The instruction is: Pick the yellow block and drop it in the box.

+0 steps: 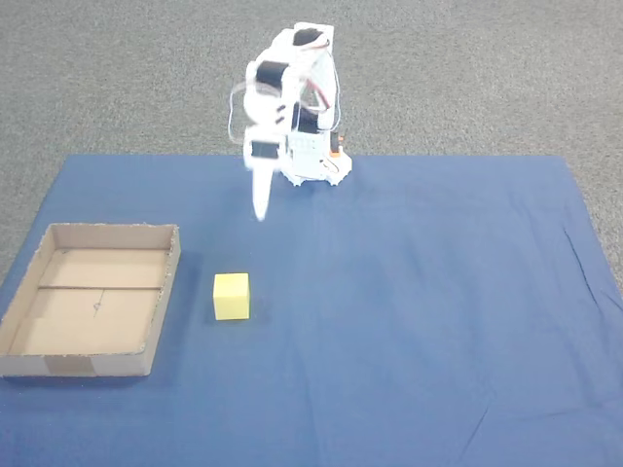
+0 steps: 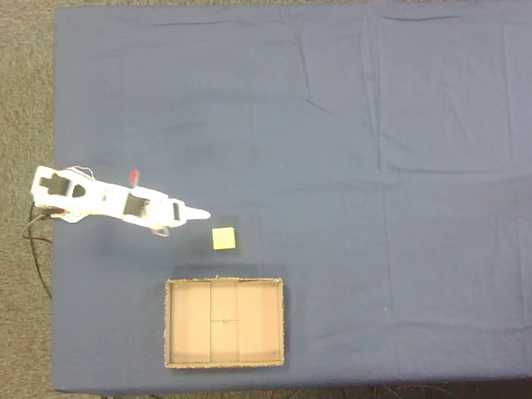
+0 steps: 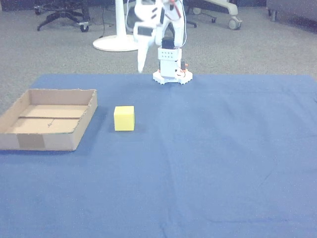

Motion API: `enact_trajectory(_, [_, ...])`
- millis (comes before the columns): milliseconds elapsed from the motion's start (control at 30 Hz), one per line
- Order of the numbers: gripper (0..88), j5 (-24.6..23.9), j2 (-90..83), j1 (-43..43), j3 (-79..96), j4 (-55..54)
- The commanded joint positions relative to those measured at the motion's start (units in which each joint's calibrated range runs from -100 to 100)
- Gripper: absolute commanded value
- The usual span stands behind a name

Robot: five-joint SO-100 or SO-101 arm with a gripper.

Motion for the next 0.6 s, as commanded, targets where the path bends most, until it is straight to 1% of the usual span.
enact_trajectory(0, [39.6, 3.0, 11.7, 1.2, -14.7, 3.3])
enact_trajectory(133, [39.8, 3.9, 26.7, 2.9, -30.5, 6.6])
enact_trajectory(200, [40.4, 5.9, 32.9, 3.8, -38.2, 9.2])
enact_trajectory(267, [40.6, 7.1, 37.4, 4.5, -42.3, 10.0])
enact_trajectory(400, [40.3, 4.4, 45.8, 5.4, -52.2, 10.7])
enact_trajectory(567, [39.8, 1.3, 51.0, 5.3, -55.7, 11.0])
